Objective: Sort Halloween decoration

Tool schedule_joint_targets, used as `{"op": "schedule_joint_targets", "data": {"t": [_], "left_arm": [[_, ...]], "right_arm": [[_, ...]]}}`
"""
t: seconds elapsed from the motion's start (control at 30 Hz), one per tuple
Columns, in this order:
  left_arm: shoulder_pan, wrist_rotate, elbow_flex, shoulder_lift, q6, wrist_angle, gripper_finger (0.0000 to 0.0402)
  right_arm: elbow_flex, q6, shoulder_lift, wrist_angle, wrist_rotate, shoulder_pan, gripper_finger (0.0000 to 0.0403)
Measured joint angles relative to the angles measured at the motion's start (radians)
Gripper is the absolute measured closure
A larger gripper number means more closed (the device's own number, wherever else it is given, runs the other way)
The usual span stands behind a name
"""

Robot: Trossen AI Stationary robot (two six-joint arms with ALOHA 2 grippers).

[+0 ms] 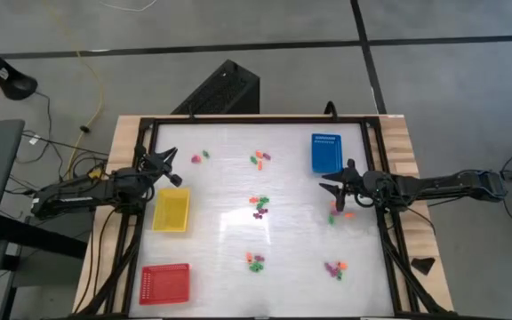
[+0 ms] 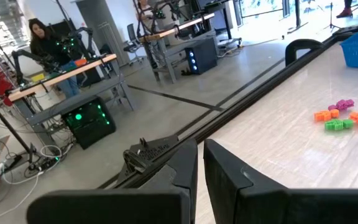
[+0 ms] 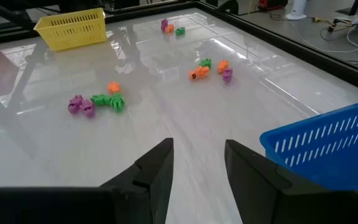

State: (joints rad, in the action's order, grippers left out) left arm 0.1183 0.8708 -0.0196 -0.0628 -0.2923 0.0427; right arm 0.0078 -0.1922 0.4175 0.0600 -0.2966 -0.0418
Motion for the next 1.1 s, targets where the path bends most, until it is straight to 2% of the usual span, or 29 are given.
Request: {"op": "schedule_joint_targets", "data": {"t": [0.2,0.47,0.6,0.7,0.8,0.97,1.1], "left_arm": [[0.000,0.000,0.000,0.000,0.000,0.000,0.0384],[0.000,0.000,0.000,0.000,0.000,0.000,0.0384],[0.000,0.000,0.000,0.000,0.000,0.000,0.0384],[0.000,0.000,0.000,0.000,0.000,0.000,0.0384],[0.000,0.000,0.000,0.000,0.000,0.000,0.0384],[0.000,0.000,0.000,0.000,0.000,0.000,0.0384],[0.000,0.000,0.000,0.000,0.000,0.000,0.0384]], "right_arm": [[0.000,0.084,0.000,0.027,-0.001,0.000,0.0228],[0.003,0.040,0.000,0.275,-0.030,-0.010,0.0228],[0.059,0.056,0.005,0.273,-0.023,-0.029,0.0228],[0.147,0.040,0.027,0.107,0.006,-0.026,0.0228],[0.290,-0.046,0.063,-0.203,0.038,0.001,0.0228],[0.547,-0.290,0.210,-0.725,0.045,0.088,0.0228],[0.659,-0.471,0.351,-0.962,0.080,0.170,0.0228]]}}
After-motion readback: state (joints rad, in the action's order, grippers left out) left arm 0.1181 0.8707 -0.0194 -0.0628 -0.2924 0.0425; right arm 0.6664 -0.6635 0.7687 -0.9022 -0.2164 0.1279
